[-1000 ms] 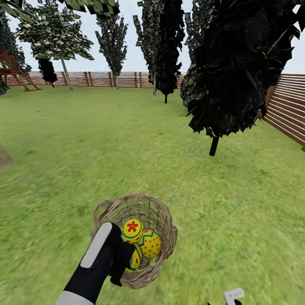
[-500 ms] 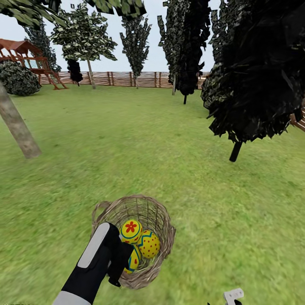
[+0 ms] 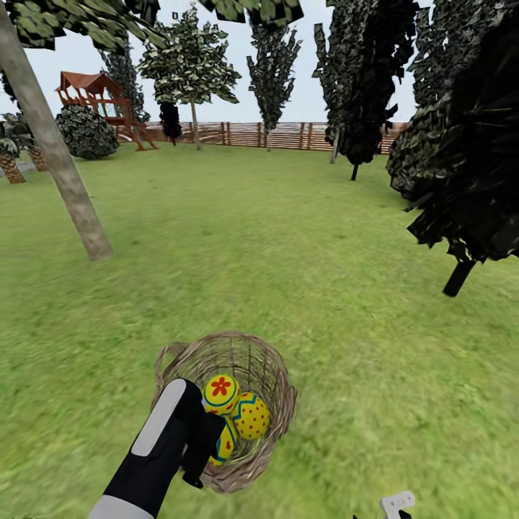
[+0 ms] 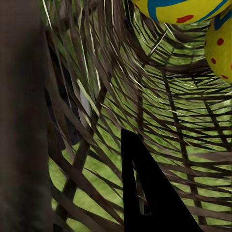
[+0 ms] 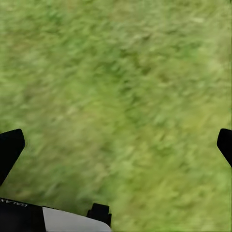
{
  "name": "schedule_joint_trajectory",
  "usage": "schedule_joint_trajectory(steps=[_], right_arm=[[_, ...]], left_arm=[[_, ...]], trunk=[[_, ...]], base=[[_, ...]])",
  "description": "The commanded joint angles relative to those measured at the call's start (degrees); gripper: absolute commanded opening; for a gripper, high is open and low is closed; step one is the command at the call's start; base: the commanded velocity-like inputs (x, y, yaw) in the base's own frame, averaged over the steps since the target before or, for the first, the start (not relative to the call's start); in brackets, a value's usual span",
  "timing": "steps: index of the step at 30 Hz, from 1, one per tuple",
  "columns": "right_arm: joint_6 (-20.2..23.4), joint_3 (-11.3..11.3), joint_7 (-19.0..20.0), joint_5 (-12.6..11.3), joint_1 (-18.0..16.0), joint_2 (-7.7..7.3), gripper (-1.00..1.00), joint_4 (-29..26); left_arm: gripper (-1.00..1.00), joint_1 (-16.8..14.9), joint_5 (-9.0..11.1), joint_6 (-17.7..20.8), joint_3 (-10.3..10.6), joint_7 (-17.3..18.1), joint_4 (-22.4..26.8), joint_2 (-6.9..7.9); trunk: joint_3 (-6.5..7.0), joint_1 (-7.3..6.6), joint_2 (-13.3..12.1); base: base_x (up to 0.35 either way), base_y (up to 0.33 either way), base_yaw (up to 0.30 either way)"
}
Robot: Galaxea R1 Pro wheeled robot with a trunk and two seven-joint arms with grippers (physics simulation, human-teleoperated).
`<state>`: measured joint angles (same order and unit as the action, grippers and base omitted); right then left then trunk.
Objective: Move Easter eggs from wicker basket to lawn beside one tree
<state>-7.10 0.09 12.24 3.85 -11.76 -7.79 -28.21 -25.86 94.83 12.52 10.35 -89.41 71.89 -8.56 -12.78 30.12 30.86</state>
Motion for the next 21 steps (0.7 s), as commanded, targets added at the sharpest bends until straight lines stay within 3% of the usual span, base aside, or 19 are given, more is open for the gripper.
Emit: schedule_joint_trajectory(steps=[1,21], right_arm=[[-0.19,0.00,0.06,0.38,-0.02,-0.03,1.00,-0.01],[-0.25,0.00,0.06,0.40,-0.02,-0.03,1.00,-0.14]], left_arm=[[-1.00,-0.07,0.17,0.98,0.03,-0.17,0.01,0.08],[-1.00,-0.07,0.01,0.58,0.03,-0.33,0.53,0.12]], trunk=[[-0.09,0.05,0.08],[-0.09,0.05,0.08]], base=[[0.331,0.180,0.284],[0.331,0.173,0.284]])
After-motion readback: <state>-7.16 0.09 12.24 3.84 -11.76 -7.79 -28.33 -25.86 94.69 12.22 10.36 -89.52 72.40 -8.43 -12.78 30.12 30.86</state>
